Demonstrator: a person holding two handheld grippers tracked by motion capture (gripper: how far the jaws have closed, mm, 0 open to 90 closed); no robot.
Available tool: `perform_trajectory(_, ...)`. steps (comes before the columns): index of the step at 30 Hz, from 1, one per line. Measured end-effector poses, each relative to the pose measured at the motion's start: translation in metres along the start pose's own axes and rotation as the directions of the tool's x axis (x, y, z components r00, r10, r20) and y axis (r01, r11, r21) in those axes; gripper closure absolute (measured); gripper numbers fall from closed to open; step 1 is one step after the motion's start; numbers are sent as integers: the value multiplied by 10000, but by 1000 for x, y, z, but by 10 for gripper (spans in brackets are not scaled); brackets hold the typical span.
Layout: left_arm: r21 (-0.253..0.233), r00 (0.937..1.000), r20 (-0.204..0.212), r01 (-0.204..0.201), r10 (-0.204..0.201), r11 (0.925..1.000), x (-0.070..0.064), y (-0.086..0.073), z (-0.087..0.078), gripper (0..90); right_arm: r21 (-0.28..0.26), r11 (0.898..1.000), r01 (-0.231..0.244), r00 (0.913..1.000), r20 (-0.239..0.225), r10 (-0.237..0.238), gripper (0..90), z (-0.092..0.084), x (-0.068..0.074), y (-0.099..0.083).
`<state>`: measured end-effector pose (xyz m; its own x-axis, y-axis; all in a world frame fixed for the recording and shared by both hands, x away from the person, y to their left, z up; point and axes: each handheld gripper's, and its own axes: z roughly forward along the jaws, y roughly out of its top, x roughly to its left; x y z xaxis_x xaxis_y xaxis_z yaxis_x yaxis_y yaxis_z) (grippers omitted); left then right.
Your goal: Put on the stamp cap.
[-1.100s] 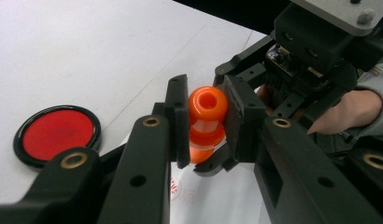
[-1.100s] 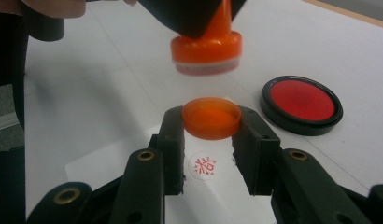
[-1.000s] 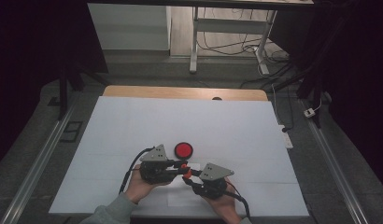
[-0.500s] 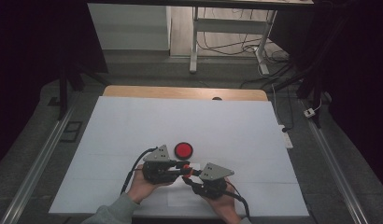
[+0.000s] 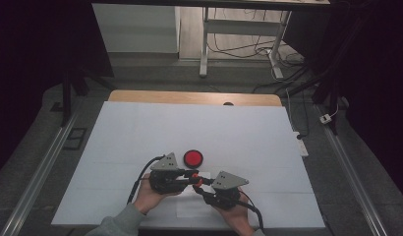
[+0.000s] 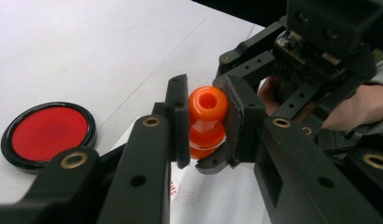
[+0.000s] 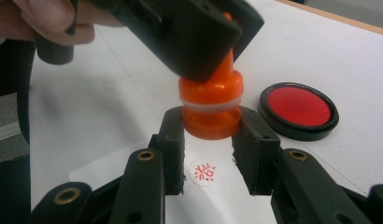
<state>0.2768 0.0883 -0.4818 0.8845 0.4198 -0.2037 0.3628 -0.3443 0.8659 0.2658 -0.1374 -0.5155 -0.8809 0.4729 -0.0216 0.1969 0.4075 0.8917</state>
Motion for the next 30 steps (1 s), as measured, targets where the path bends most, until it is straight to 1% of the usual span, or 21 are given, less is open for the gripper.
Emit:
perform_trajectory(4,40,10000,-36,16,-15,10000,0,-1,3,725,-72,10000,27,10000,-22,-27,641,0,0,0)
perform_trajectory(14,30,10000,-52,7,-7,10000,0,-1,3,725,-90,10000,-1,10000,32,1,642,-1,0,0)
perform_trajectory(19,38,10000,-47,-2,2,10000,0,-2,3,725,-227,9996,-160,9999,-7,160,642,-2,-1,0)
perform_trajectory(21,30,10000,-51,16,-16,10000,0,-2,4,725,-175,9998,-82,9999,59,83,642,-3,-1,0)
perform_trajectory(30,-8,10000,-15,26,-26,10000,0,-2,3,725,-262,9996,-92,9999,63,93,643,-3,0,1)
